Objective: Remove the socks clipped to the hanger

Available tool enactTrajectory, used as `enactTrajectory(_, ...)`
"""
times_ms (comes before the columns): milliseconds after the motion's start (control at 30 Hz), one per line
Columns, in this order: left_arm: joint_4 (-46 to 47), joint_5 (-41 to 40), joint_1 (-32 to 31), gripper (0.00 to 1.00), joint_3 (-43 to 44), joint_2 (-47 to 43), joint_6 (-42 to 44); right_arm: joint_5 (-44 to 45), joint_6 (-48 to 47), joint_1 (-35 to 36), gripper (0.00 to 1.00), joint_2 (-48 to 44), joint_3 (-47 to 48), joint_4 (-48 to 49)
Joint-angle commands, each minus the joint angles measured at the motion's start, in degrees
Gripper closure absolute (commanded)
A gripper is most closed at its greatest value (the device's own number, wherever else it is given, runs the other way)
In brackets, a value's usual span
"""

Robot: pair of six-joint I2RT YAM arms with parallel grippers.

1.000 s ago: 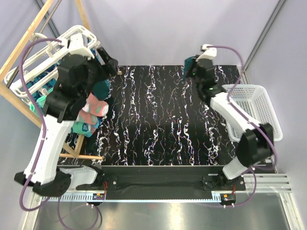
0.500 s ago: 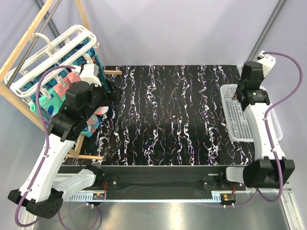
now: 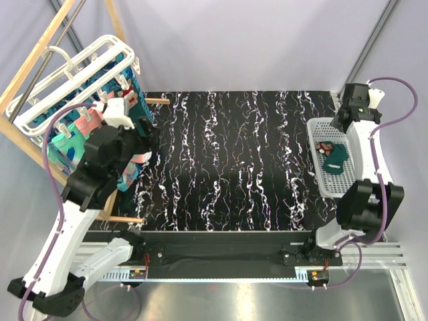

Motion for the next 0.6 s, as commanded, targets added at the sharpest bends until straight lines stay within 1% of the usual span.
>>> enactTrajectory(0,4.70,-4.99,-0.14,0.23,0.41,-3.19,2.14,-11.40,3.32,-0.13,0.23,-8.27,4.42,-1.11)
enactTrajectory(33,4.88,-5.09,-0.14,0.25,0.75,-3.81,2.14,-15.64,4.55,-0.13,0.24,-9.78,3.98,0.12)
enactTrajectory(67,4.70,-5.17,-0.14,0.25,1.28,-3.90,2.49,-20.82,5.34,0.13,0.24,-12.92,1.72,4.39)
enactTrajectory(100,4.09,-5.44,-0.14,0.26,2.07,-3.73,2.58,-30.44,6.22,0.74,0.24,-14.70,-0.13,7.66)
enactTrajectory(133,3.22,-5.87,-0.14,0.27,4.77,-2.59,2.67,-34.89,7.88,1.71,0.25,-16.37,-2.41,15.69)
enactTrajectory(167,0.77,-7.53,0.03,0.27,6.45,-1.71,2.67,-39.11,8.51,5.11,0.25,-19.34,-7.40,20.39)
enactTrajectory(200,-0.64,-8.68,-0.05,0.27,8.38,0.21,2.67,-39.68,8.95,7.58,0.25,-20.50,-9.97,25.13)
enactTrajectory(233,-2.22,-9.82,0.03,0.27,12.49,1.10,2.58,-39.59,8.60,9.87,0.26,-21.30,-12.17,33.62)
enactTrajectory(267,-5.20,-11.49,0.03,0.27,14.80,1.98,2.67,-38.46,8.51,15.37,0.27,-21.13,-15.15,36.84)
enactTrajectory(300,-6.36,-11.85,0.03,0.27,16.91,3.47,3.01,-37.84,9.03,17.25,0.28,-20.61,-15.88,39.39)
enactTrajectory(333,-7.50,-12.12,0.03,0.27,20.93,4.18,3.63,-37.84,9.13,18.92,0.30,-19.73,-16.76,45.77)
enactTrajectory(367,-9.51,-12.47,0.12,0.27,22.71,4.62,4.16,-38.27,9.21,20.51,0.31,-17.81,-18.50,49.14)
enactTrajectory(400,-10.41,-11.86,0.12,0.27,24.38,5.06,4.51,-38.45,9.04,23.66,0.32,-16.66,-19.30,52.48)
enactTrajectory(433,-11.46,-11.51,0.12,0.27,27.71,5.76,4.86,-38.54,8.08,25.25,0.33,-15.26,-19.66,58.00)
enactTrajectory(467,-13.47,-10.63,0.21,0.27,29.22,5.86,4.69,-38.54,7.20,26.84,0.33,-11.67,-18.97,59.88)
enactTrajectory(500,-14.27,-10.02,0.21,0.27,30.36,5.86,4.51,-38.28,4.67,30.77,0.33,-9.81,-17.74,60.94)
enactTrajectory(567,-15.77,-8.35,0.12,0.27,32.13,5.25,3.90,-36.18,1.41,35.00,0.34,-4.20,-13.89,63.23)
